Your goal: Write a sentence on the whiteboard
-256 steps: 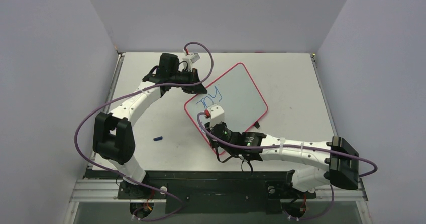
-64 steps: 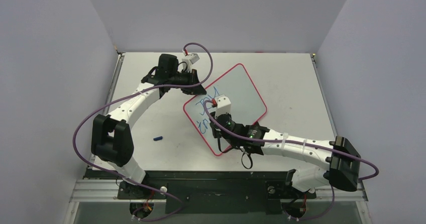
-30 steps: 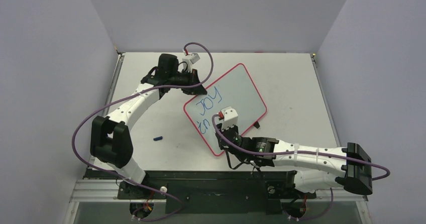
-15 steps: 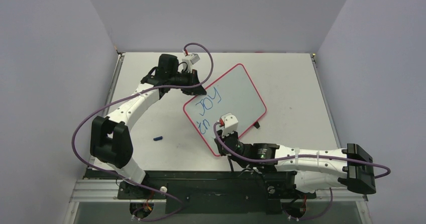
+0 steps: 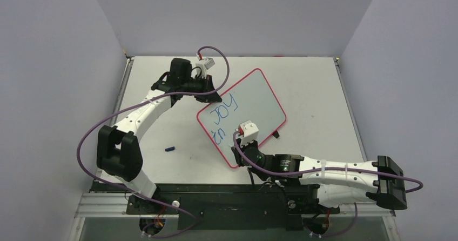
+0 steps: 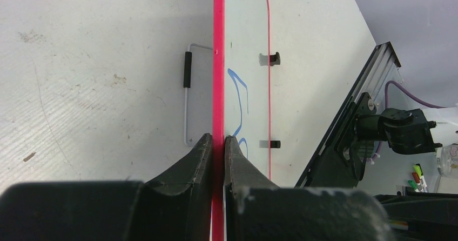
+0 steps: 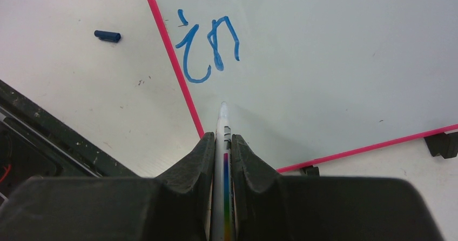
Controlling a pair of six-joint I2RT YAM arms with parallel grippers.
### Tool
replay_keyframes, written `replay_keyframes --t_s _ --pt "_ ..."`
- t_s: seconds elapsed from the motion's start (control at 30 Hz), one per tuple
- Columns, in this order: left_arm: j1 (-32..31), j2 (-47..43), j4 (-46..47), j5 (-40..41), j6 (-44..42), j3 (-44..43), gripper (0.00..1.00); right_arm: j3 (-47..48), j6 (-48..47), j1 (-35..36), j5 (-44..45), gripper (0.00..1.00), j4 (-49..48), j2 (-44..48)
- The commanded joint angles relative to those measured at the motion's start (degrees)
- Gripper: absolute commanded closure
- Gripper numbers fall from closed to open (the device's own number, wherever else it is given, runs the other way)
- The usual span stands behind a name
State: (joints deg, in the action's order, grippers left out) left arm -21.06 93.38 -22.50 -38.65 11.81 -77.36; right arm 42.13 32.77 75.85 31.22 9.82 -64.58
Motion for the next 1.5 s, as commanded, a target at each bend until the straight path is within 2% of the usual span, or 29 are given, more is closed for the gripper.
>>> replay_keyframes --t_s 0.0,1.47 --pt "0.05 -3.1 1.67 3.05 -3.64 -0.49 1.0 -0.04 -1.47 0.34 2.2 1.0 -2.42 0.79" --pt "-0.03 -3.3 1.32 2.66 -3.82 -0.68 1.0 0.5 -2.81 -2.11 -1.41 1.0 -5.64 -1.93"
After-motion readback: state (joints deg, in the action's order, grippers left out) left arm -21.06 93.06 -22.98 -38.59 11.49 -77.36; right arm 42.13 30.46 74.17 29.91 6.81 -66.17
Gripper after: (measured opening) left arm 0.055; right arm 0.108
